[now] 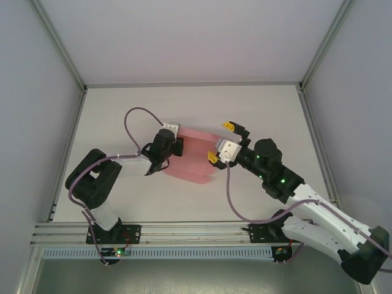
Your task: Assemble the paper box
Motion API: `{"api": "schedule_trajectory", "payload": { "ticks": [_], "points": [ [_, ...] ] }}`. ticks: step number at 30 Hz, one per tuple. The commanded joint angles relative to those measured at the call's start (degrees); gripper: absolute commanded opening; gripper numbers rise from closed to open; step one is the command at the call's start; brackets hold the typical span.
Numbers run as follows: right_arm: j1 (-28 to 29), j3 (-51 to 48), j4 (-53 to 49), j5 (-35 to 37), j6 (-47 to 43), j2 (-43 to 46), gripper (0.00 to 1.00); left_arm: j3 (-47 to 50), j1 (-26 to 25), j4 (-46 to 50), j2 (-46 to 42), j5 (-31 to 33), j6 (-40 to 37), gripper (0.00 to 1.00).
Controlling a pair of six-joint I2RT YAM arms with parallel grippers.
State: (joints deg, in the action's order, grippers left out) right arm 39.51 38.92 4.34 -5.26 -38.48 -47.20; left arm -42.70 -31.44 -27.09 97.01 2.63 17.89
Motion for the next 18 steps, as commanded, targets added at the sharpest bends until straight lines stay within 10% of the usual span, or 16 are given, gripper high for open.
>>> {"api": "schedule_trajectory", "payload": {
  "ticks": [1, 7, 15, 18],
  "points": [
    [-1.8, 4.4, -5.4, 5.0, 9.9, -0.5, 0.98, 0.5, -0.2, -3.3, -2.0, -1.5, -2.0, 0.00],
    [-6.3, 12.1, -19.4, -2.9, 13.7, -5.3, 0.95, -0.8, -0.2, -0.1, -2.4, -1.2, -2.5, 0.00],
    [-6.1, 18.2, -29.0, -8.3, 18.3, -11.3, 0.65, -3.0, -0.2, 4.1, -1.5, -0.5, -2.1, 0.00],
    [-5.8, 17.8, -30.3, -9.4, 19.0, -12.6, 0.36, -3.1, -0.3, 3.5, -1.3, -1.8, -1.8, 0.00]
  ]
}}
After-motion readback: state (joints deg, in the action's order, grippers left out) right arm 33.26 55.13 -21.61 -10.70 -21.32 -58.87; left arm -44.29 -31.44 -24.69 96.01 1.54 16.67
